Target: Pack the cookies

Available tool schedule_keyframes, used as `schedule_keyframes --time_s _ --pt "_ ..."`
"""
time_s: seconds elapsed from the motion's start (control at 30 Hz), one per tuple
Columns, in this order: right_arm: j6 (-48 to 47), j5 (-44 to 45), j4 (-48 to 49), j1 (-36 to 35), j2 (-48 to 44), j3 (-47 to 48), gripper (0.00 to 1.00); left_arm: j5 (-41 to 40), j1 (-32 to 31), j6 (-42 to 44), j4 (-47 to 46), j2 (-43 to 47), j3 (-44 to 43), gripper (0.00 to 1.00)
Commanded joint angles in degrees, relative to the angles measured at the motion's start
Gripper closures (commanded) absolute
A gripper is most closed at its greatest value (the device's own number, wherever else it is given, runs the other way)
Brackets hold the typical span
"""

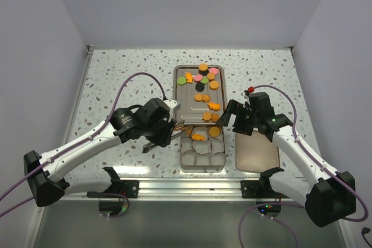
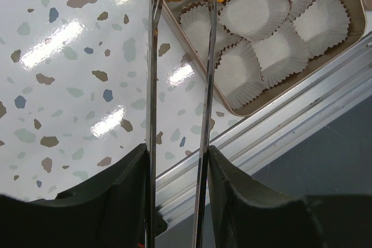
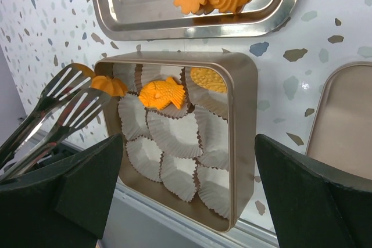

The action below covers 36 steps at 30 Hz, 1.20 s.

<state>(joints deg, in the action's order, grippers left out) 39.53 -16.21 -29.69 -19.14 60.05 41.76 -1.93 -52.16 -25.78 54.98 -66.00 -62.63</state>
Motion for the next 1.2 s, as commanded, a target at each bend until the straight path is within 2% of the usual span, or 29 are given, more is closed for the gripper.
schedule_keyframes --time_s 0.0,0.6,0.73,1.03,1.17 --pt "-0.9 -0.1 -0.2 -0.2 -0.9 0.2 0.01 -0.7 -0.1 0.8 0.0 -0.3 -2.6 0.52" --pt "-2.0 0.7 -3.4 -0.2 -5.1 -0.8 0.01 -1.7 -0.1 0.2 1.6 -2.2 -8.6 0.52" --pt "-2.4 1.0 -4.5 -0.2 -6.3 -0.6 0.01 -3.2 0.0 0.6 1.6 -3.8 -12.2 0.51" --pt "-3.9 3.4 -9.6 -0.2 -11.7 0.3 0.01 -8.3 0.1 2.9 1.4 -14.8 -20.9 0.49" --pt "-4.5 4.9 -13.2 -0.2 -14.9 0.7 0.01 -8.4 2.1 5.9 -0.4 -21.5 -22.0 0.49"
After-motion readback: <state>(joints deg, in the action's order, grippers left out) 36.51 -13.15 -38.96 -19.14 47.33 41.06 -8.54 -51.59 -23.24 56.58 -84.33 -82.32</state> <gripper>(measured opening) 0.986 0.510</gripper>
